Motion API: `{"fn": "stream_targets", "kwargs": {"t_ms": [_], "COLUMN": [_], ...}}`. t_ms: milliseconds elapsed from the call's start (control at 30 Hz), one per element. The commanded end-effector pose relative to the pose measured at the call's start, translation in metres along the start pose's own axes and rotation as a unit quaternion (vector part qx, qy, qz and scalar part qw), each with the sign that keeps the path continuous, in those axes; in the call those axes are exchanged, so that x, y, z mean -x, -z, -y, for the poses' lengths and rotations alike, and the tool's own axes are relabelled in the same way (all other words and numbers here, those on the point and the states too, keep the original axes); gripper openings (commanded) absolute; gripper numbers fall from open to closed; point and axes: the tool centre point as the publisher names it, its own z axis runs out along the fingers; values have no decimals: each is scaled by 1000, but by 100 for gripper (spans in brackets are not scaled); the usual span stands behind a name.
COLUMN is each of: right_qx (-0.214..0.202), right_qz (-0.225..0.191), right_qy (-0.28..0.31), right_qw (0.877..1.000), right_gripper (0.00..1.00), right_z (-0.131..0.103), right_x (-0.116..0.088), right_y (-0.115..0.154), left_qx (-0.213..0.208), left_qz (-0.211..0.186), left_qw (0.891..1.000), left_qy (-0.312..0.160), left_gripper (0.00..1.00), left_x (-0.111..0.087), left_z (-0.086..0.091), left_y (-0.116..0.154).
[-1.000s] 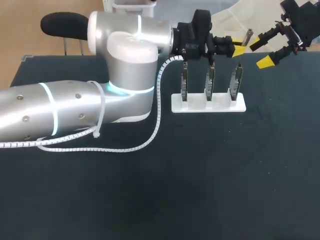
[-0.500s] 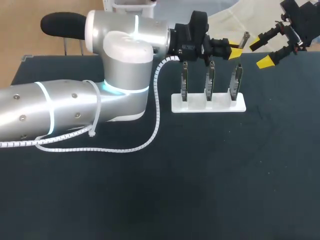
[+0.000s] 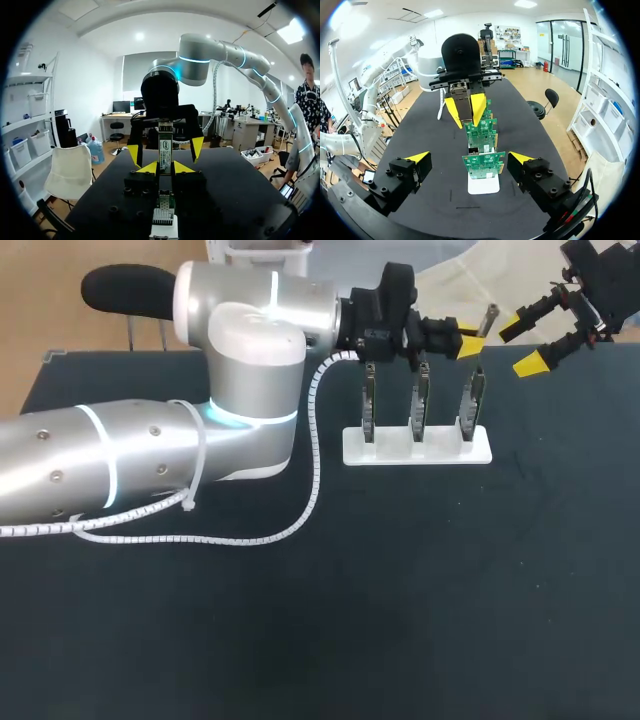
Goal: Pick up the optical module with the left hand, and insert it into the network port with the right hand.
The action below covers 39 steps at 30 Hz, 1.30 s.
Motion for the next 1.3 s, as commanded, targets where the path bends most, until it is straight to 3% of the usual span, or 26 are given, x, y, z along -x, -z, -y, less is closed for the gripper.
{"fn": "stream_targets", "kwargs": {"t_ms": [33, 1300], "right_qx": [0, 0], "right_qz": [0, 0], "right_qy": [0, 0], "right_qw": [1000, 1000], "right_gripper": [100, 100], "right_z": [1, 1], "right_x": [0, 0], "right_y": [0, 0], "left_qx": [-6, -26], "left_qz": [3, 6], "left_qw": [1000, 1000], "left_qy": [0, 7], "left_gripper": [0, 0], "left_x": [-2, -8], "left_z": [-3, -3], "left_y": [-3, -14]}}
